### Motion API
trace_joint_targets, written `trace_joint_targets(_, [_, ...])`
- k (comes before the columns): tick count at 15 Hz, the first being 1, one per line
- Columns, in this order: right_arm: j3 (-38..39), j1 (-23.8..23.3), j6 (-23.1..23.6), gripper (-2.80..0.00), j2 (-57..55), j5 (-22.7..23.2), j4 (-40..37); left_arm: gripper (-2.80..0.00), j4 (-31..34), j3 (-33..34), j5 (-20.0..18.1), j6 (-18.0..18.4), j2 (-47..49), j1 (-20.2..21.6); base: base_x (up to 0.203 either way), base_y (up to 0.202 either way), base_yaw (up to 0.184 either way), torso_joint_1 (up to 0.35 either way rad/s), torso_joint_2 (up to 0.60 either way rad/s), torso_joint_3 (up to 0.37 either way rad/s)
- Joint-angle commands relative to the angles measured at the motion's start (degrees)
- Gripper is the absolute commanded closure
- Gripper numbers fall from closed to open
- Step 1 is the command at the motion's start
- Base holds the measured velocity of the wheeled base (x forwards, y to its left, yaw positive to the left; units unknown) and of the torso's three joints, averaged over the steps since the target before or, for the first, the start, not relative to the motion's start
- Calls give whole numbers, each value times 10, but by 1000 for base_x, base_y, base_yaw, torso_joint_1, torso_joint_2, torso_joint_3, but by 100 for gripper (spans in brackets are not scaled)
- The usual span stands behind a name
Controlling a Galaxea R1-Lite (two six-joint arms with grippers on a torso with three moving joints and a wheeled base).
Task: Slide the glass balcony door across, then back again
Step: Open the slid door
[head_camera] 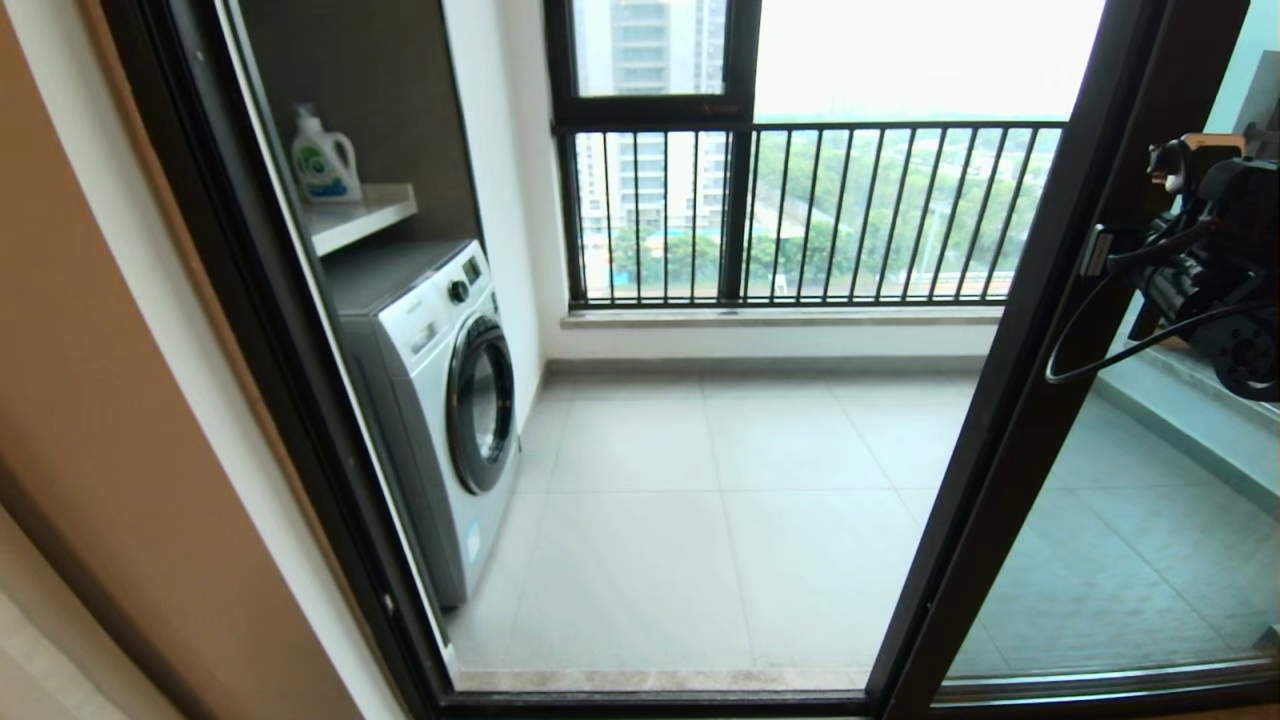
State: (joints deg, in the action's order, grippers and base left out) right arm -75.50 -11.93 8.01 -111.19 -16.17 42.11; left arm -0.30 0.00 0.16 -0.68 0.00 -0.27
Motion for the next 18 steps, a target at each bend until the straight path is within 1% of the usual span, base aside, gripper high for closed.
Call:
trace_joint_targets(1, [0,0,1,0,-1,-1,3,0,0,0,0,0,1,0,0,0,0,0,0,0])
trace_joint_targets(13, [1,-10,1,0,1,0,3,0,0,0,0,0,1,0,0,0,0,0,0,0])
trace_joint_targets(14, [3,-7,-1,0,8,8,3,0,0,0,0,0,1,0,0,0,0,0,0,0])
trace_joint_targets(16, [24,8,-5,0,37,48,5,0,0,0,0,0,1,0,0,0,0,0,0,0])
trace_joint_targets(18, [50,46,-7,0,69,64,5,0,0,0,0,0,1,0,0,0,0,0,0,0])
